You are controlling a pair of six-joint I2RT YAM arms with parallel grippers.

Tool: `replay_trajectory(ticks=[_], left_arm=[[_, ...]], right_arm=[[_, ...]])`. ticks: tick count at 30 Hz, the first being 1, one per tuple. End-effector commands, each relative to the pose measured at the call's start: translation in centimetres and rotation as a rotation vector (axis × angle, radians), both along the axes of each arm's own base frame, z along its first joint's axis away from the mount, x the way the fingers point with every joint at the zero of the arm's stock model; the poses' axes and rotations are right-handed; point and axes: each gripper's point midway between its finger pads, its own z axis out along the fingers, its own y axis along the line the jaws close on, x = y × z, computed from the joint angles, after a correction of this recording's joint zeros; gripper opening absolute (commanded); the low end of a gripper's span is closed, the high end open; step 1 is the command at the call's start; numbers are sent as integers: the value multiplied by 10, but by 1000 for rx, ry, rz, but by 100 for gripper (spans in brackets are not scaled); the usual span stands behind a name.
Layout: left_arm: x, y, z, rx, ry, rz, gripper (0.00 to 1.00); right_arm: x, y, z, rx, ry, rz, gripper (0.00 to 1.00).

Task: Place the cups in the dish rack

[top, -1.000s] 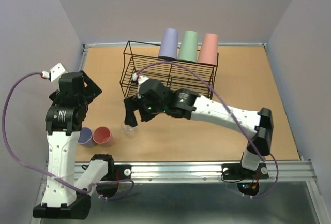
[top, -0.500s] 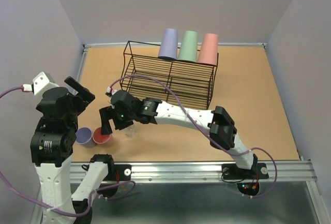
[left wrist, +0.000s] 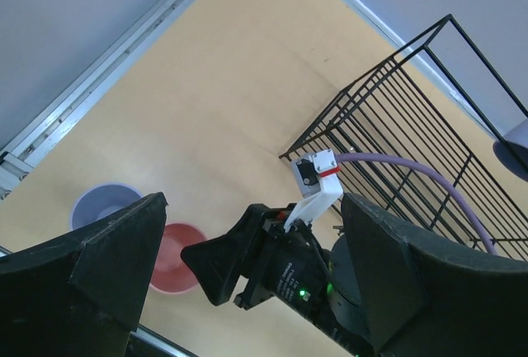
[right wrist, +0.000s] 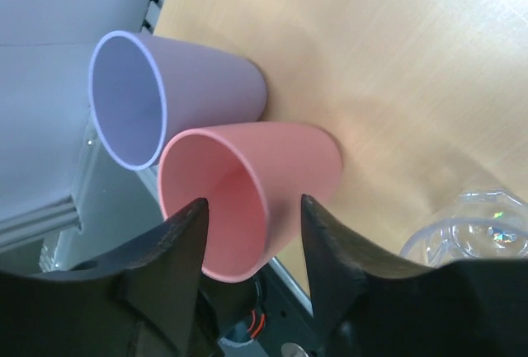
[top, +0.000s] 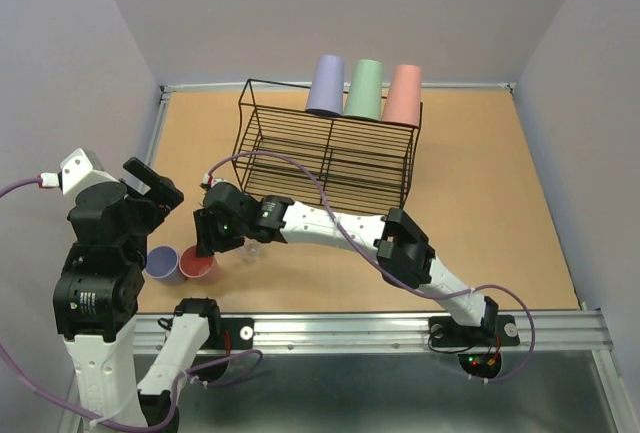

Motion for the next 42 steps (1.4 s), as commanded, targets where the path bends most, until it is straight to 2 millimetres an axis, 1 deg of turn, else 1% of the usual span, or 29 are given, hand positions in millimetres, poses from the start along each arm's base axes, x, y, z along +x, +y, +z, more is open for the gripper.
replay_trajectory(ticks=[1, 4, 7, 9, 10, 12, 16, 19, 20, 21, 22, 24, 25, 26, 27, 28, 30, 31, 32, 33, 34, 35, 36, 37, 38, 39, 40, 41, 42], left_arm=[[-1, 2, 8, 27, -26, -8, 99], [-1, 2, 9, 37, -28, -17, 99], [0, 1, 11, 45, -31, -24, 99], [0, 2, 12, 51, -29, -26, 99], [-1, 1, 14, 51, -35, -28, 99], [-1, 1, 14, 52, -34, -30, 99], [-1, 0, 15, 52, -37, -37, 99], [-2, -1, 24, 52, -59, -43, 99], [-3, -1, 25, 50, -62, -47, 99], [-2, -2, 29, 48, -71, -51, 99], [-2, -3, 32, 46, -78, -59, 99], [-1, -9, 42, 36, -106, -87, 99], [2, -17, 64, 36, -169, -141, 99], [3, -19, 71, 35, -194, -151, 99], [3, -19, 71, 35, -194, -151, 99], [1, -21, 84, 34, -231, -158, 99], [9, -31, 100, 15, -278, -210, 99], [18, -45, 113, -3, -312, -287, 99], [22, -53, 120, -32, -333, -318, 99], [25, -66, 128, -61, -356, -386, 99], [30, -76, 134, -92, -374, -431, 99], [30, -94, 151, -122, -439, -526, 99], [31, -103, 159, -175, -470, -564, 99], [34, -112, 160, -207, -485, -605, 99], [28, -129, 179, -227, -568, -715, 99], [24, -140, 186, -309, -597, -765, 99], [20, -156, 193, -337, -657, -889, 99], [15, -164, 196, -386, -685, -942, 99], [12, -171, 199, -430, -711, -995, 99]], right_arm=[[-2, 14, 15, 30, -36, -11, 48], [-2, 13, 9, -1, -42, -21, 36], [-3, 10, 1, -36, -43, -27, 30], [-6, 6, -7, -67, -43, -28, 20], [-7, 4, -8, -76, -47, -27, 12], [-8, 1, -8, -89, -55, -27, 3], [2, -6, 5, -98, -105, -63, 0], [11, -15, 29, -92, -162, -97, 0], [13, -21, 46, -77, -180, -109, 0], [15, -23, 43, -89, -191, -117, 0], [21, -30, 68, -61, -220, -146, 0], [26, -40, 87, -45, -249, -173, 0], [42, -64, 144, 24, -309, -255, 0], [46, -73, 156, 38, -321, -280, 0], [49, -75, 150, 18, -329, -296, 0], [56, -93, 182, 69, -341, -340, 0], [65, -115, 200, 88, -351, -403, 0], [68, -132, 229, 146, -360, -438, 0], [69, -142, 245, 181, -369, -459, 1], [71, -152, 247, 185, -377, -480, 0], [73, -161, 259, 218, -386, -500, 0], [68, -182, 304, 347, -406, -529, 0], [70, -194, 314, 381, -413, -566, 0], [74, -207, 312, 397, -403, -601, 0], [70, -230, 344, 505, -409, -633, 0], [70, -244, 355, 552, -408, -657, 0], [75, -253, 343, 552, -394, -685, 0], [74, -261, 359, 630, -402, -697, 0], [65, -283, 382, 712, -409, -705, 0]])
